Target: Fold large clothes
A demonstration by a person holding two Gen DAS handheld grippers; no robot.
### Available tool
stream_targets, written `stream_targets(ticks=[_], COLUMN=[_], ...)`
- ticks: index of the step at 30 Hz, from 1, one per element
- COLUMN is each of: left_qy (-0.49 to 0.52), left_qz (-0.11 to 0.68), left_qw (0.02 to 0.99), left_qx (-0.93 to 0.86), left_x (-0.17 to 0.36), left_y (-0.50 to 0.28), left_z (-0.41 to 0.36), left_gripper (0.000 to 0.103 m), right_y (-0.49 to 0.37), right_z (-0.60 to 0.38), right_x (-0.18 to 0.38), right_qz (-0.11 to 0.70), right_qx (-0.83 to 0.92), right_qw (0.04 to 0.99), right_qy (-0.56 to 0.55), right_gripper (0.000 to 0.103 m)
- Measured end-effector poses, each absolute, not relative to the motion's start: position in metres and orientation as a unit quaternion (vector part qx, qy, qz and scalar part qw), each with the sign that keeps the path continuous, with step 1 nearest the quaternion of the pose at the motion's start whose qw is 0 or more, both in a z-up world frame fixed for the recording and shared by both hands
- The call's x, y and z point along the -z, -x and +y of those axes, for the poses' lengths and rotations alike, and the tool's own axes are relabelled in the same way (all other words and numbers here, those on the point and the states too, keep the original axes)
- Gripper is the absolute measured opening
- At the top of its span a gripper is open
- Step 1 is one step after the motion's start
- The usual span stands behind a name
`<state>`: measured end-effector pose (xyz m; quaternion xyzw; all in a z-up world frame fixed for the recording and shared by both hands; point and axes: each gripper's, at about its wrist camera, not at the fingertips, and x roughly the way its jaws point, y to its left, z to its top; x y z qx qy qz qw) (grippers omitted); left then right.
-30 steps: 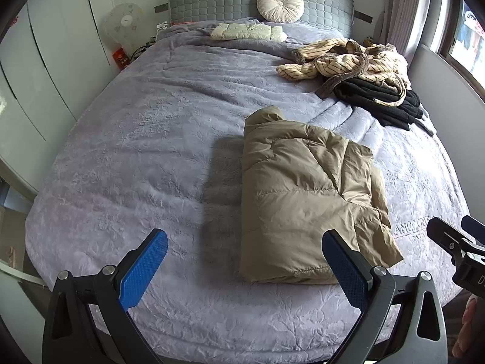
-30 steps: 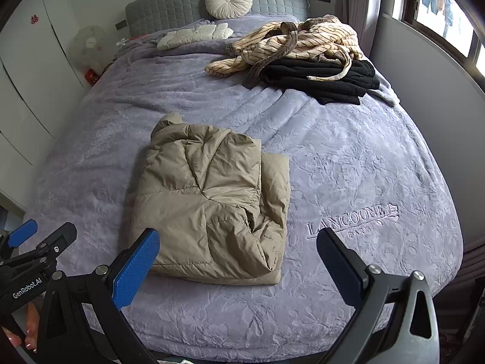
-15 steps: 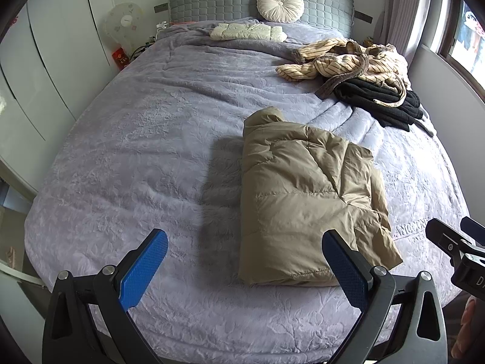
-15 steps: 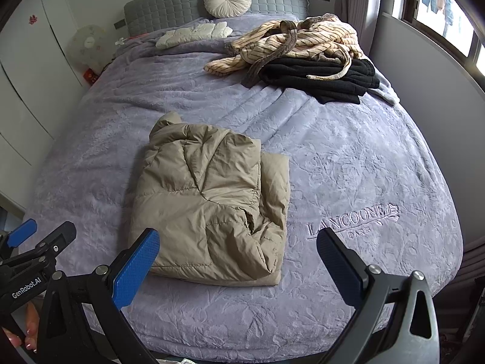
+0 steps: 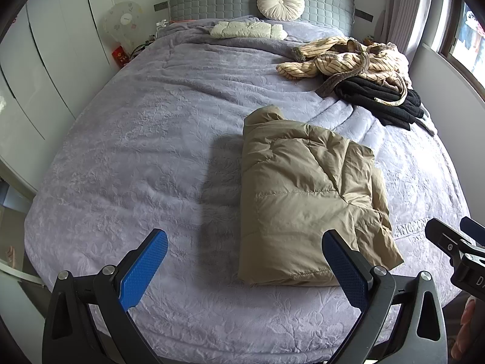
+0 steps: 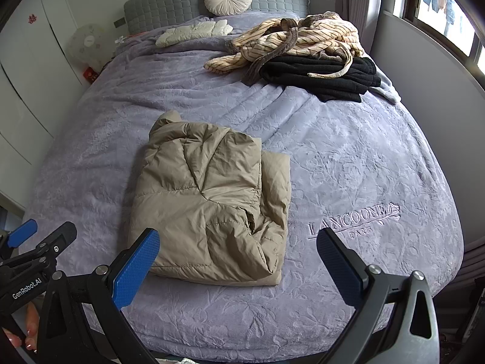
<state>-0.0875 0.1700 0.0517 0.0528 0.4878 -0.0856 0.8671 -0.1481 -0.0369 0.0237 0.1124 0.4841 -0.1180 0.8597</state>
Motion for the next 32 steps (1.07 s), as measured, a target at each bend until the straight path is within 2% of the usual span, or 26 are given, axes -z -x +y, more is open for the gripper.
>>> stream_targets(ticks=[32], left_qy=[-0.047], left_qz=[0.486], left_qw=[0.868], left_qx=[0.089], left_x=[-0.0523], left_y=[0.0826], left_z=[0.1710], left_gripper=[0.102], right_y=[0.1464], right_z=[-0.0405], right_x=[-0.0226], right_qz=[0.485], right_qx=[0.116], right_qw=[0.859], right_qy=[-0.115], right_gripper=[0.103])
